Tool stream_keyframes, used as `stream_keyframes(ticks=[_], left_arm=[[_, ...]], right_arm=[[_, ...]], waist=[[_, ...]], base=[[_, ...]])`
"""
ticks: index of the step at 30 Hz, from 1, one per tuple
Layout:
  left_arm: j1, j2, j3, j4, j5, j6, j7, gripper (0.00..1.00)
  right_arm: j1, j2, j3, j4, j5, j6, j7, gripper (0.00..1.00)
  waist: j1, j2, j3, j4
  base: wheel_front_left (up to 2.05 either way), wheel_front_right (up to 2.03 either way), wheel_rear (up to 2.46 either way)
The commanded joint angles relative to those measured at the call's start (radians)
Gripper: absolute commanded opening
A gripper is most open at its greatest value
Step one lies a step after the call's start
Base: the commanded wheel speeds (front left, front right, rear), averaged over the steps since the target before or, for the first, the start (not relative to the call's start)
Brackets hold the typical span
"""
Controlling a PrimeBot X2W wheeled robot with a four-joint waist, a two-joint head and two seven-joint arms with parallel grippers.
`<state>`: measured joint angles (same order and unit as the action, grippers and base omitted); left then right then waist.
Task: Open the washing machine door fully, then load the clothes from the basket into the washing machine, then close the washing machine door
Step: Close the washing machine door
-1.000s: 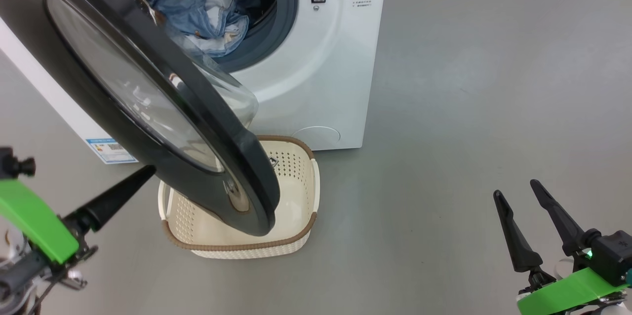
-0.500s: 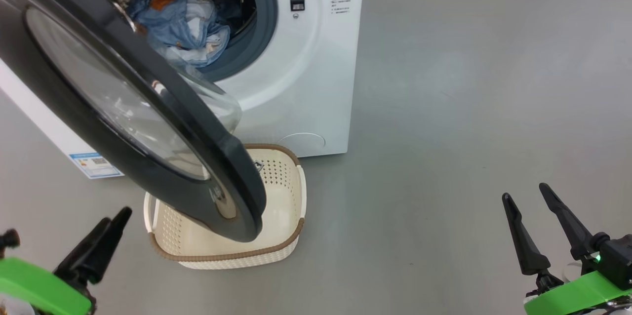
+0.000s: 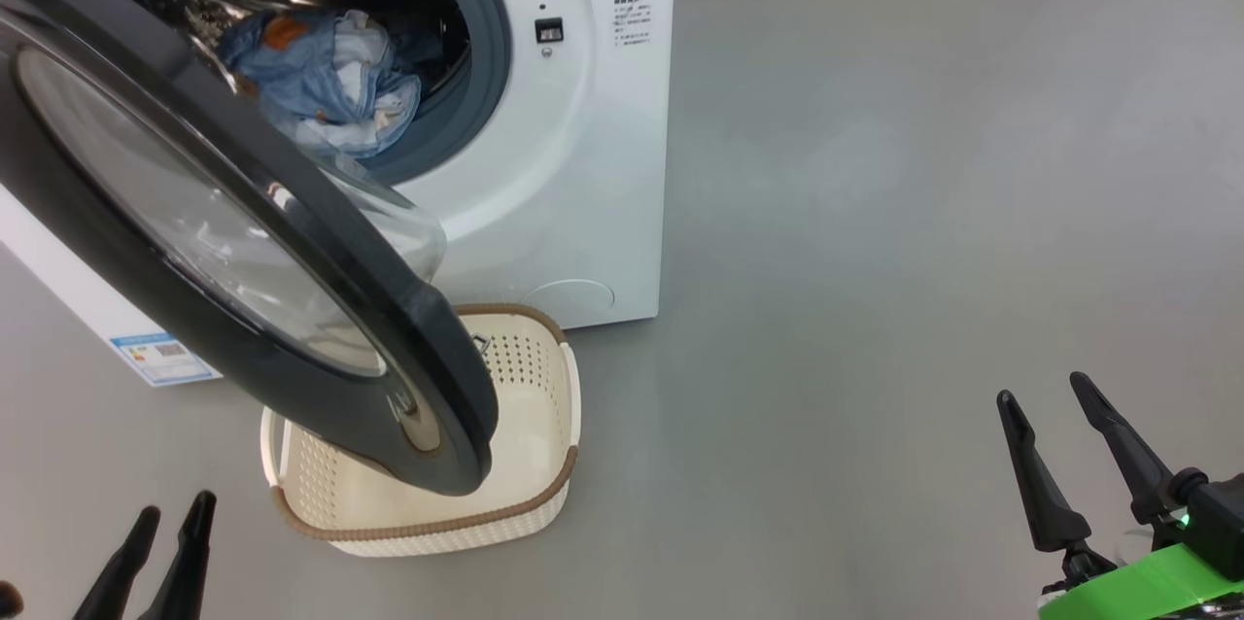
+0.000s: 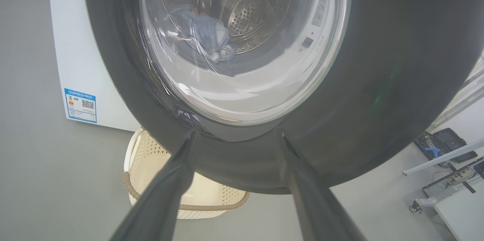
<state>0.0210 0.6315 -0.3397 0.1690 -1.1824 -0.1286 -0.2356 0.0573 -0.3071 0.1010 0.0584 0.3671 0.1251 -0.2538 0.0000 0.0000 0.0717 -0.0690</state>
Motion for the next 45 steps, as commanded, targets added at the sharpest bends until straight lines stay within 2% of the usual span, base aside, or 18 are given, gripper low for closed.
stream_keyframes(ticks=[1,3,8,12,16,20,30,45], left_arm=[[-0.026,0.037,0.042,-0.004,0.018,-0.002,-0.016,1.00],[-0.023,0.026,0.061,0.014,0.076,-0.002,-0.024,1.00],[0.006,-0.087,0.239,-0.013,0.260,-0.002,-0.026,1.00],[0.047,-0.161,0.341,-0.055,0.425,-0.002,-0.026,1.00],[0.071,-0.214,0.394,-0.089,0.564,-0.002,-0.026,1.00],[0.089,-0.261,0.409,-0.104,0.649,-0.002,-0.026,1.00],[0.102,-0.322,0.407,-0.065,0.729,-0.002,-0.026,1.00],[0.108,-0.330,0.397,-0.061,0.736,-0.002,-0.026,1.00]], right_arm=[[-0.001,-0.022,0.012,-0.022,0.000,0.006,-0.008,1.00],[0.006,-0.024,0.009,-0.022,0.001,0.006,-0.008,1.00],[0.020,-0.025,-0.001,-0.023,0.001,0.006,-0.008,1.00],[0.024,-0.023,-0.004,-0.024,0.000,0.006,-0.008,1.00],[0.024,-0.022,-0.007,-0.026,-0.001,0.006,-0.008,1.00],[0.019,-0.022,-0.003,-0.023,0.001,0.006,-0.008,1.00],[0.011,-0.020,0.010,-0.016,0.004,0.006,-0.008,1.00],[0.015,-0.022,0.013,-0.013,0.005,0.006,-0.008,1.00]], waist=[[0.0000,0.0000,-0.009,-0.006],[0.0000,0.0000,-0.016,-0.008],[0.0000,0.0000,-0.028,-0.008],[0.0000,0.0000,-0.031,-0.009],[0.0000,0.0000,-0.029,-0.009],[0.0000,0.0000,-0.029,-0.009],[0.0000,0.0000,-0.026,-0.013],[0.0000,0.0000,-0.041,-0.009]], base=[[0.00,0.00,0.00],[0.00,0.00,0.00],[0.00,0.00,0.00],[0.00,0.00,0.00],[0.00,0.00,0.00],[0.00,0.00,0.00],[0.00,0.00,0.00],[0.00,0.00,0.00]])
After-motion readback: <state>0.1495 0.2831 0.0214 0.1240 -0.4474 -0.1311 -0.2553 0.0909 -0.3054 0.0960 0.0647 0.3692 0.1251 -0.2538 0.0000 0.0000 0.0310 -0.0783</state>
